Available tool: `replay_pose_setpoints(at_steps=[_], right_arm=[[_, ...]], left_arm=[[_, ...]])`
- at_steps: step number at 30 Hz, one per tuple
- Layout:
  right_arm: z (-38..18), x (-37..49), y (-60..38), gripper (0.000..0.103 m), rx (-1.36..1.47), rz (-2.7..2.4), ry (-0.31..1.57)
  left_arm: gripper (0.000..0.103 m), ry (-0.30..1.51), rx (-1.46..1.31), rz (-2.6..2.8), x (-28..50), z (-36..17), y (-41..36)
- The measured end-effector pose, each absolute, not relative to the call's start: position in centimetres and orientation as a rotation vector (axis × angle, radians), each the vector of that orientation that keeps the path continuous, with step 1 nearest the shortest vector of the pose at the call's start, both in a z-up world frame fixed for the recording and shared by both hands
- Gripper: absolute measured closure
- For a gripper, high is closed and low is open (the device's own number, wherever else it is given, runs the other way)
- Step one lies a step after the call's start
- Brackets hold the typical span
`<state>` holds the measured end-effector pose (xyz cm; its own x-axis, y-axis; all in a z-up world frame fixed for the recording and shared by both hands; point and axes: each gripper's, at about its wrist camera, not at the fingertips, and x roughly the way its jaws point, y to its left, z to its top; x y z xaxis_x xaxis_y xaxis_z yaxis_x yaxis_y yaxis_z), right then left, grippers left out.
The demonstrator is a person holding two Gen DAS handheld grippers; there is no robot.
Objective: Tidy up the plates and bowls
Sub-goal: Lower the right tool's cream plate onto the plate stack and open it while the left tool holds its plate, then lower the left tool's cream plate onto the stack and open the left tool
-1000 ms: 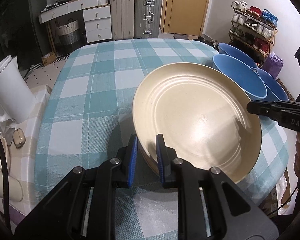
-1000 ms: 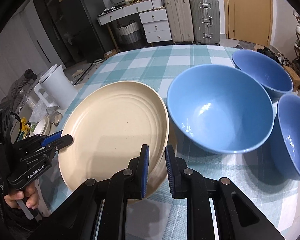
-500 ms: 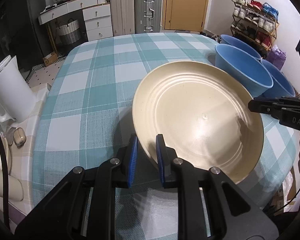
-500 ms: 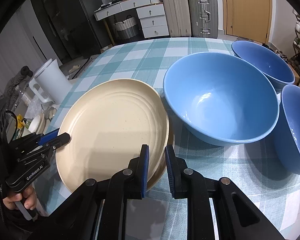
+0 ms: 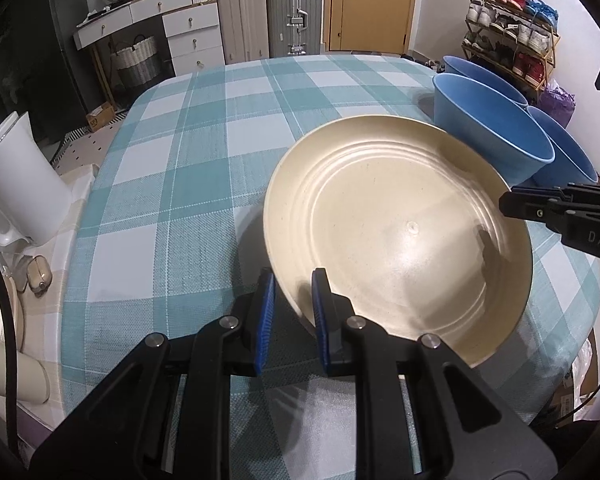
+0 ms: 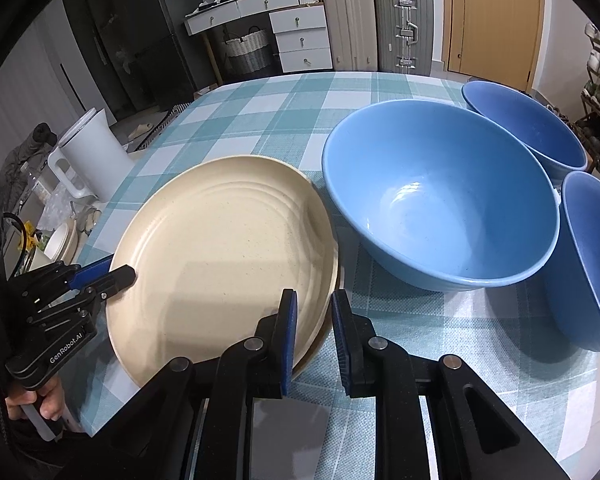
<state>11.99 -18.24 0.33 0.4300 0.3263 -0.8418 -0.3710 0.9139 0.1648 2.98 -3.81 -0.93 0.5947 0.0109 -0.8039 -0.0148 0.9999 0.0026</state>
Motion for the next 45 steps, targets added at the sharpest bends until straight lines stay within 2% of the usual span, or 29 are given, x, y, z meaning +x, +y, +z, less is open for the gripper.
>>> replay_pose_setpoints(at_steps=[20,26,28,29,30,31,35,41,43,45], right_arm=[[-0.7,12.3,-18.4,0.084,-0.058,0.437,1.053],[-0.4,12.3,-18.9,0.080,-0.008,0.473,1.061],[0.0,12.0,-19.0,0.072,-0.002,0.487,1.044],[0.2,11.9,-19.1,0.063,0.001,0.491,1.039],[0.4,11.8,-19.2,0.055,0.005,0.493,1.034],[0.6,11.6,-19.2,0.052,0.008,0.490,1.027],[1.5,11.0,-19.9,0.047,0.011,0.477,1.011],[4.0,9.7,-21.3,0.032,0.032,0.472,0.951],[5.2,9.2,-21.9,0.027,0.037,0.470,0.917],[6.3,8.9,-22.6,0.017,0.037,0.460,0.891]], left_arm=[[0.088,0.972,0.004,0.023,3.9,-2.1,-4.0],[0.087,0.972,-0.012,0.027,3.7,-1.6,-3.8],[0.081,0.966,-0.028,0.021,3.5,-1.2,-3.6],[0.079,0.962,-0.035,0.015,3.4,-1.0,-3.6],[0.071,0.957,-0.038,0.009,3.3,-0.8,-3.6],[0.066,0.950,-0.036,0.008,3.1,-0.6,-3.7],[0.063,0.925,-0.044,-0.004,2.8,0.4,-3.8],[0.036,0.886,-0.090,-0.034,2.4,2.5,-3.6],[0.023,0.865,-0.098,-0.043,2.3,3.5,-3.8],[0.022,0.847,-0.105,-0.053,2.3,4.4,-4.0]])
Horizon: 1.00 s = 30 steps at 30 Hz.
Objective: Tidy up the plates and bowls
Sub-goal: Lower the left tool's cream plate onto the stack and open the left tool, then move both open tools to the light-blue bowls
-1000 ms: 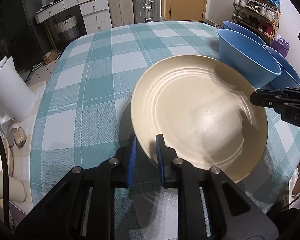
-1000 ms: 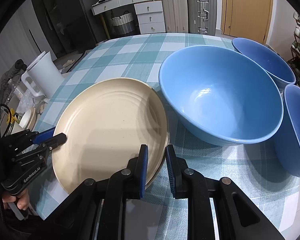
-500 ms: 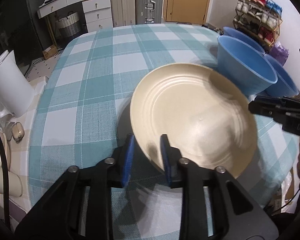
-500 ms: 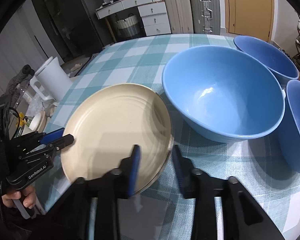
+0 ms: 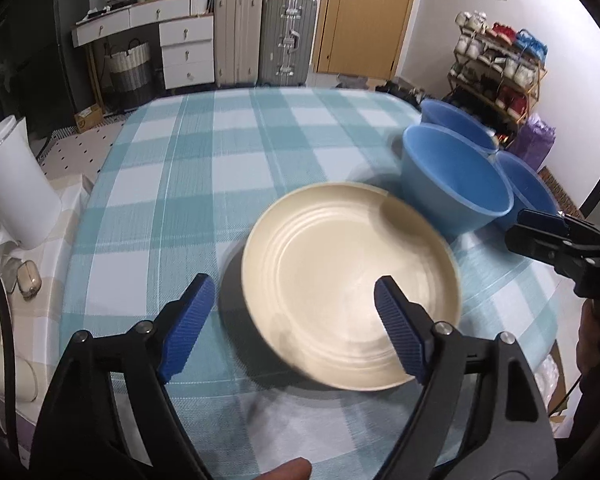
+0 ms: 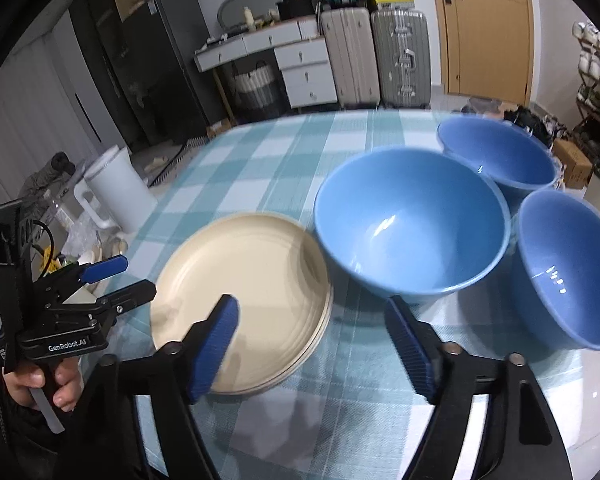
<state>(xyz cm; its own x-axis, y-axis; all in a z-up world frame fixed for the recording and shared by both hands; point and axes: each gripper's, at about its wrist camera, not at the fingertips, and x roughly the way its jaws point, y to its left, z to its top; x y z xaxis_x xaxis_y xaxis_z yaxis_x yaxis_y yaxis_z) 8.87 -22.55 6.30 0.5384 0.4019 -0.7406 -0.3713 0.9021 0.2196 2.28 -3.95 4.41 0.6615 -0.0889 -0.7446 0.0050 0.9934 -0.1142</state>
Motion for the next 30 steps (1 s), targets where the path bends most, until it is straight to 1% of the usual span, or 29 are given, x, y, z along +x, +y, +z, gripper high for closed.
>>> replay_pose_setpoints(at_steps=[2,4,6,22,30], right_arm=[[7.5,8.6,-23.3,0.016,0.037,0.448,0.863],[8.6,8.4,-24.1,0.012,0.040,0.435,0.843],[9.7,8.1,-25.0,0.004,0.040,0.421,0.820],[18.2,8.1,-33.8,0.001,0.112,0.303,0.680],[20.3,9.8,-37.3,0.001,0.129,0.263,0.655]], left_arm=[[0.018,0.835,-0.110,-0.067,2.3,5.4,-4.3],[0.009,0.820,-0.118,-0.079,2.5,6.4,-4.7],[0.001,0.799,-0.127,-0.095,2.6,7.5,-5.2],[0.001,0.698,-0.098,-0.191,6.9,15.4,-11.2],[0.001,0.697,-0.107,-0.222,11.2,17.3,-13.8]])
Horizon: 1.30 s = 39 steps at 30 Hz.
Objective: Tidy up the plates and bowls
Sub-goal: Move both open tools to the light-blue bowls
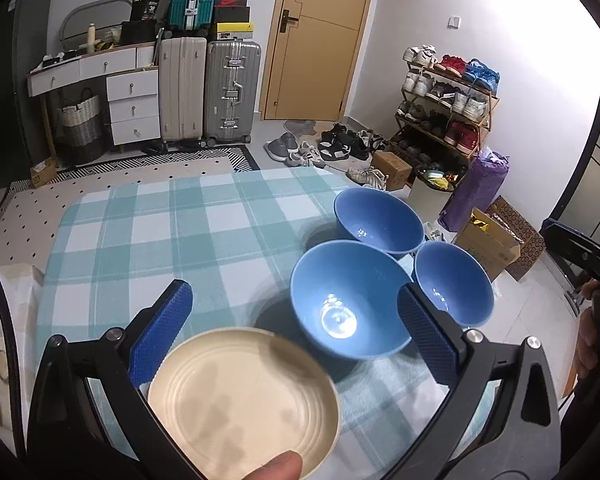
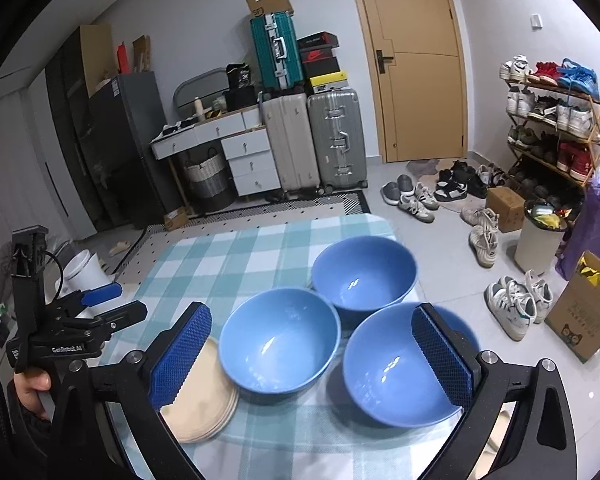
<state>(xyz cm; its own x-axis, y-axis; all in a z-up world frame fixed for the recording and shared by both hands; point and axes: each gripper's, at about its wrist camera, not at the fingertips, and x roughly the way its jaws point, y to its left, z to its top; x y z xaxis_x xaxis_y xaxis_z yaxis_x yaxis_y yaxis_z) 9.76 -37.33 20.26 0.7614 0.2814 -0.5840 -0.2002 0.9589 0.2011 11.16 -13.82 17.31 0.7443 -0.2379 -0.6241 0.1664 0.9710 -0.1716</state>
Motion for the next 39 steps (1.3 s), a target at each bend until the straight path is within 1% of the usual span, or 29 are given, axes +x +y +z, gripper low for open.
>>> replay_pose_setpoints(at_steps=[6,19,27,39], right_arm=[[19.8,11.9,-39.1,0.001,0.150,0.238,0.670],[18.2,16.9,-42.1,0.001,0.239,0.215,0.703],[15.6,20.3,-43.5,0.001,0.245,0.174,0.758],[11.3,25.1,-45.8,0.001,0.286,0.158,0.848]], left_arm=[[0.001,0.715,-0.116,-0.232,14.9,17.0,-15.5],[0.001,0.780,-0.091,-0.258,22.1,14.3,-19.4],[0.001,0.816,-0.093,-0.255,26.9,12.6,-21.4],[0.001,0.889,-0.077,-0.234,33.4,8.6,-23.9]])
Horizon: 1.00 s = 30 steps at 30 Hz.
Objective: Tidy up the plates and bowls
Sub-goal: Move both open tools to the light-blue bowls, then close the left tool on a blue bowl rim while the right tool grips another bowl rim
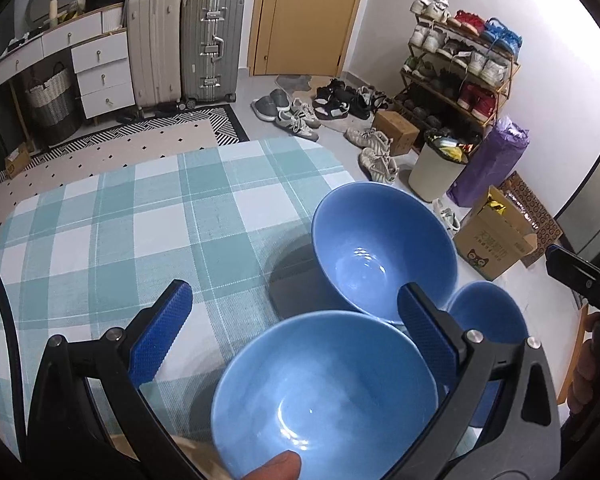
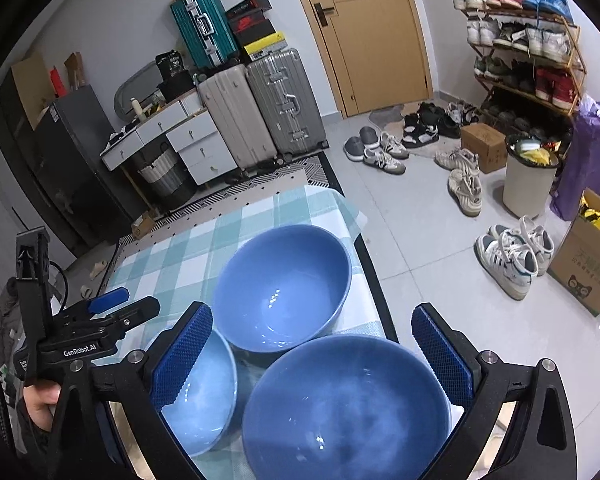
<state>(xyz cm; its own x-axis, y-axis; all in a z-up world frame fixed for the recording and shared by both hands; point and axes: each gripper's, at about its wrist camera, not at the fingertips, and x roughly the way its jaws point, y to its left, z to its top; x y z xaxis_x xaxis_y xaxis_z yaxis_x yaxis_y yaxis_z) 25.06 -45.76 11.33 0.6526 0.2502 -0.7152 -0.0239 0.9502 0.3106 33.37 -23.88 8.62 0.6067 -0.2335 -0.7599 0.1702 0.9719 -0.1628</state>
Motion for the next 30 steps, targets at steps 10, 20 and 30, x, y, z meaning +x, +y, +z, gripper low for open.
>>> replay_pose_setpoints(at_steps=[10,20,30], right_arm=[[8.6,28.1,-46.0,0.004,0.308,0.161,0.900],[6.3,30.4,-46.0,0.020,0.322,0.163,0.958],[3.3,32.4,-45.9,0.032,0.337,0.165,1.037]], left_arm=[[0.001,0.960,-0.104,-0.241,37.0,5.4,-25.1],[0.016,1.001,-0.102,-0.253,39.2,3.2,-25.9],[0.035,1.029,-0.133,-0.283,40.5,1.5,-26.6]])
